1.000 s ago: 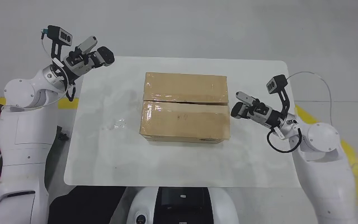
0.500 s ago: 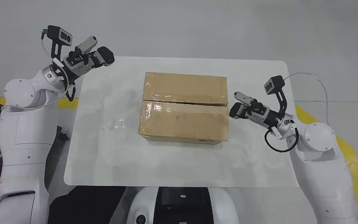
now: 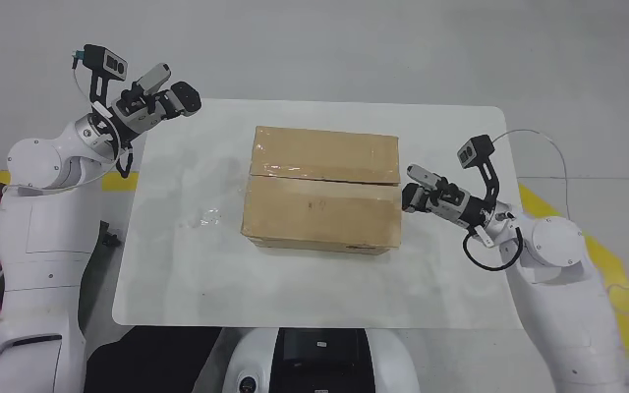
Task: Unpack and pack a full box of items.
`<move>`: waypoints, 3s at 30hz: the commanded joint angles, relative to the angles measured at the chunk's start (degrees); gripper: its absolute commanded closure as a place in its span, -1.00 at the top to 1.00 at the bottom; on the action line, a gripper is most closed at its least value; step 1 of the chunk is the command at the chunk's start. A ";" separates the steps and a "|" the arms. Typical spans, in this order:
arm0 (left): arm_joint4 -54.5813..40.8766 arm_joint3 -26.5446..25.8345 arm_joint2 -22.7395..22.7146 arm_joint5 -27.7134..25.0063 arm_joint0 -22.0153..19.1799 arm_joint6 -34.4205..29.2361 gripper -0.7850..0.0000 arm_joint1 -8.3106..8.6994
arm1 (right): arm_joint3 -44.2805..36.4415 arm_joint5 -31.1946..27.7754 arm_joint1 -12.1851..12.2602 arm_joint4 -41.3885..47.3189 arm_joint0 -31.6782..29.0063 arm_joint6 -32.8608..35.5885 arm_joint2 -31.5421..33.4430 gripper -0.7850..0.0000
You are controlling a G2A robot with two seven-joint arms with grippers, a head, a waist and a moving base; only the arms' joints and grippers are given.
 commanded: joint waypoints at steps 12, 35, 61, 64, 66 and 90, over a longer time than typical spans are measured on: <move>0.00 0.00 0.00 0.00 0.00 0.00 1.00 0.00 | -5.41 1.11 0.51 7.05 -2.26 3.12 3.64 1.00; 0.00 0.00 0.00 0.00 0.00 0.00 1.00 0.00 | -16.02 4.73 1.88 8.44 -11.03 12.49 5.35 1.00; 0.00 0.00 0.00 0.00 0.00 0.00 1.00 0.00 | -17.59 9.09 3.23 -7.29 -11.58 12.81 -2.07 1.00; 0.00 0.00 0.00 0.00 0.00 0.00 1.00 0.00 | -16.75 9.28 3.34 -8.51 -11.11 12.22 -2.53 1.00; 0.00 0.00 0.00 0.00 0.00 0.00 1.00 0.00 | -16.09 9.33 3.42 -9.44 -10.80 11.86 -2.82 1.00; 0.00 0.00 0.00 0.00 0.00 0.00 1.00 0.00 | -13.05 8.29 4.23 -4.97 -9.83 11.08 0.35 1.00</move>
